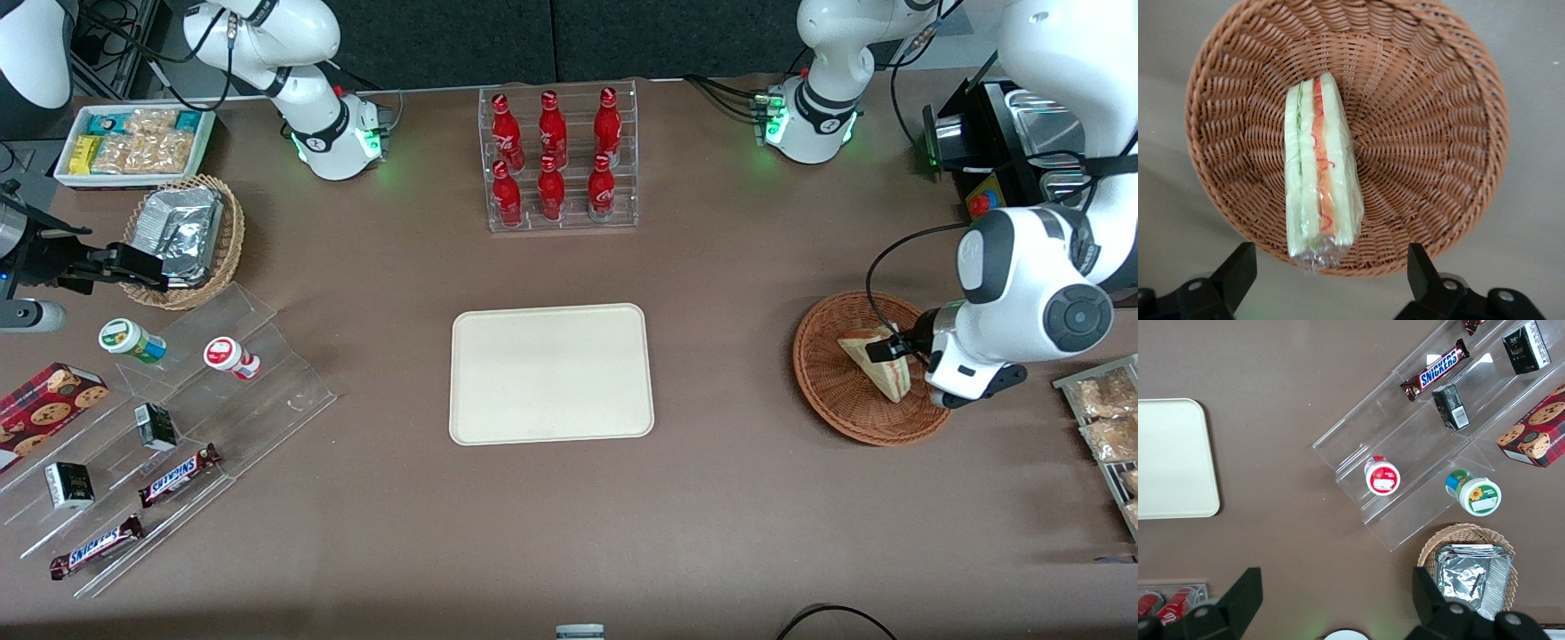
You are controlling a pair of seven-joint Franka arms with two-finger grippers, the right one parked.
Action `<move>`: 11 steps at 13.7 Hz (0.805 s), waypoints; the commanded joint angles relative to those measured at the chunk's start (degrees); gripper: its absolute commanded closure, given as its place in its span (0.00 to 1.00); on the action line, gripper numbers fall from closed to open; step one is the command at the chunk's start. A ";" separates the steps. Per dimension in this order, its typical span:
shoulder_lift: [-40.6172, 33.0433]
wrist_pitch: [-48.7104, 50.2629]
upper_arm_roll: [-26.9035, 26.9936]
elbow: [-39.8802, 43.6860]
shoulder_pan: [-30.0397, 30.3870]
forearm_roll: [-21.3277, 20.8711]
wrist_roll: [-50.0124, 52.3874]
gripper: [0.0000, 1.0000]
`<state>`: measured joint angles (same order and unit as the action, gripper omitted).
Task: Place sandwich from basket to tray
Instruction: 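Close the left gripper on the sandwich and lift it from the basket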
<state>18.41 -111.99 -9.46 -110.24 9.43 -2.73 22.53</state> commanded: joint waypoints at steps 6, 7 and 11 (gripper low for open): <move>4.69 -12.18 2.26 -4.98 0.24 -1.05 1.37 0.21; 5.66 -13.33 2.26 -5.07 0.15 -1.05 2.24 0.38; 5.15 -13.79 2.26 -5.43 0.15 -1.14 3.57 1.00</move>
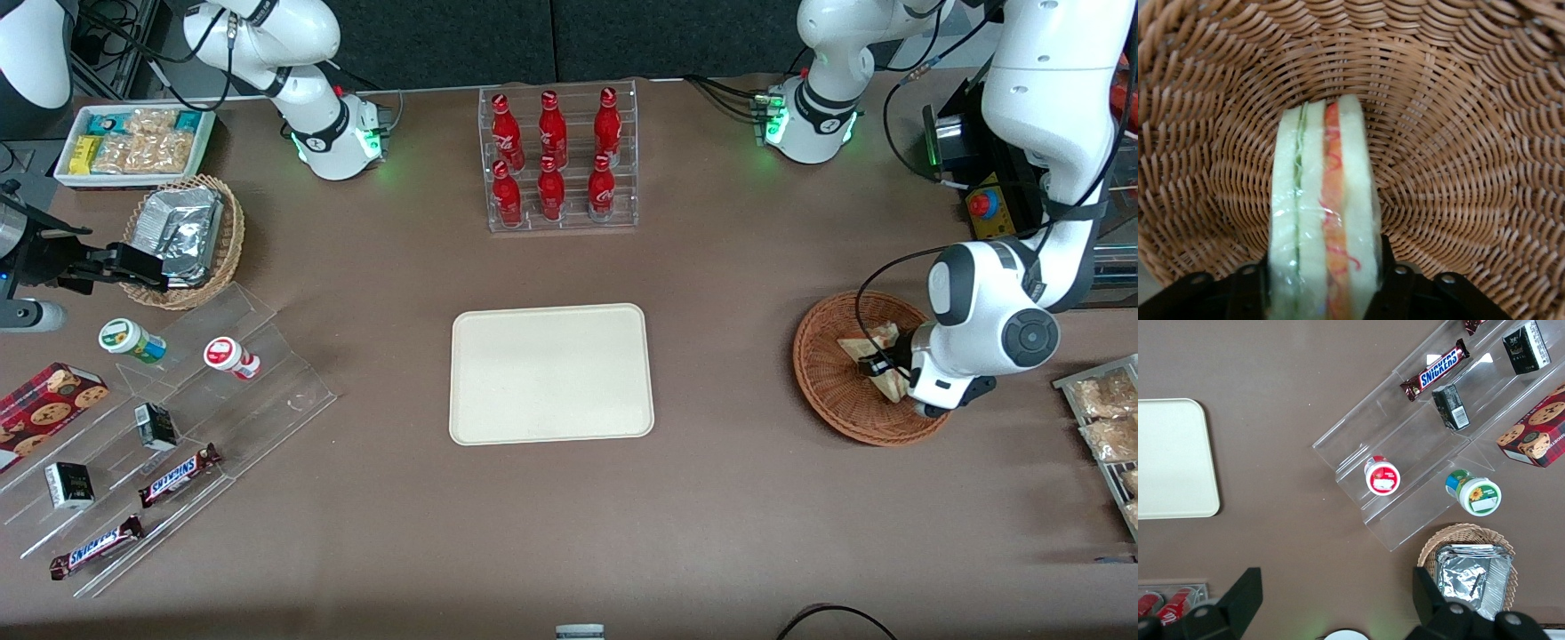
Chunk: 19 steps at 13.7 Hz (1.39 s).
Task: Place sandwich from basket to tray
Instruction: 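Close the left gripper on the sandwich and lift it from the basket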
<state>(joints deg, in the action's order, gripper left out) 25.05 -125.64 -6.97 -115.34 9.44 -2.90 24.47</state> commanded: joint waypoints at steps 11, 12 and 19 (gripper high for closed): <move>-5.01 21.40 -11.99 16.46 -0.56 0.26 22.78 1.00; -4.93 21.40 -15.06 17.34 -0.56 0.17 25.77 1.00; -2.04 20.96 -22.65 24.54 -14.33 -0.62 28.35 1.00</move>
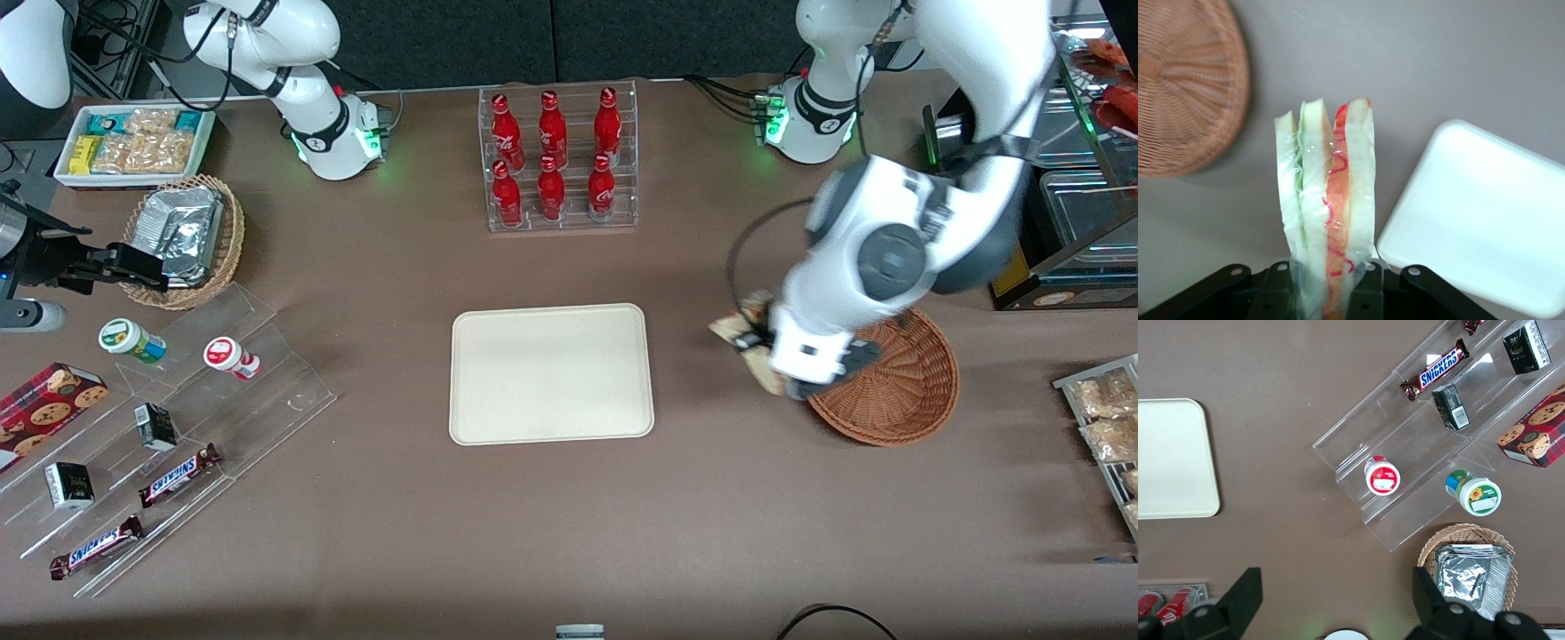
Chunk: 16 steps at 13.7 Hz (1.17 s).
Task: Place sandwich from basket to tray
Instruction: 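Carry the held sandwich with the left gripper over the cream tray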
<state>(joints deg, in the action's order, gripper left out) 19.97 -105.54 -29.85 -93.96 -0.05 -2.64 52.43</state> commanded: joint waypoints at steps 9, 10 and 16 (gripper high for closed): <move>20.44 -1.94 0.32 17.74 -21.83 -7.99 -2.07 1.00; 21.76 -4.30 0.40 18.72 -22.45 -8.08 -2.24 1.00; 26.87 -16.09 0.75 18.82 -22.54 -8.69 -7.87 1.00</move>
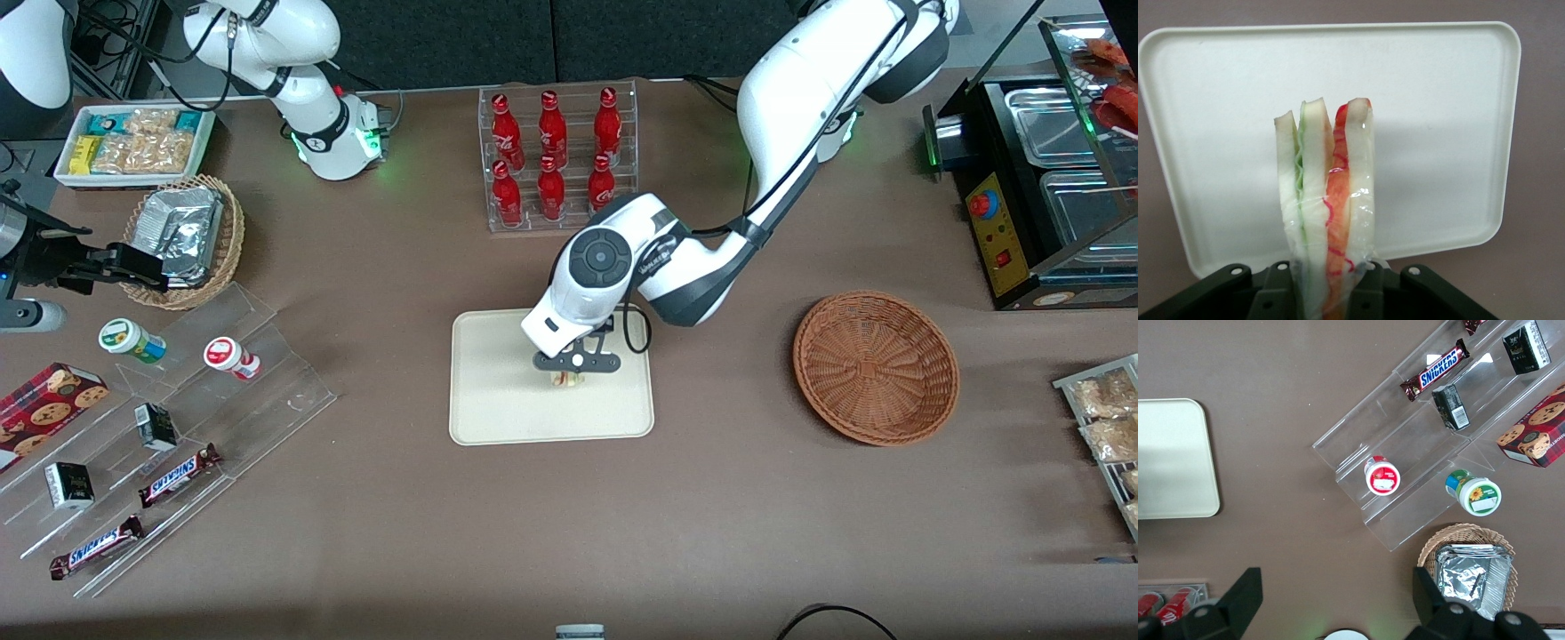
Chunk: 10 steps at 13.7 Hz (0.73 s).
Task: Place sandwich from basket to tray
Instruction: 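Carry the held sandwich with the left gripper over the cream tray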
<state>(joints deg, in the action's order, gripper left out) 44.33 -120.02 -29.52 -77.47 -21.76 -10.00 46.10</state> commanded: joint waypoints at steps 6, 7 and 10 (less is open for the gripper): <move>9.54 -5.13 0.51 5.39 -1.79 -5.73 -0.92 1.00; 10.15 -5.22 0.51 5.48 -1.89 -5.73 -0.83 0.99; 11.21 -5.22 0.95 5.40 -2.59 -5.82 0.30 0.90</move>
<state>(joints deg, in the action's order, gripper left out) 54.09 -125.41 -29.26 -74.51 -22.87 -14.61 45.24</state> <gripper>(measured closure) 0.837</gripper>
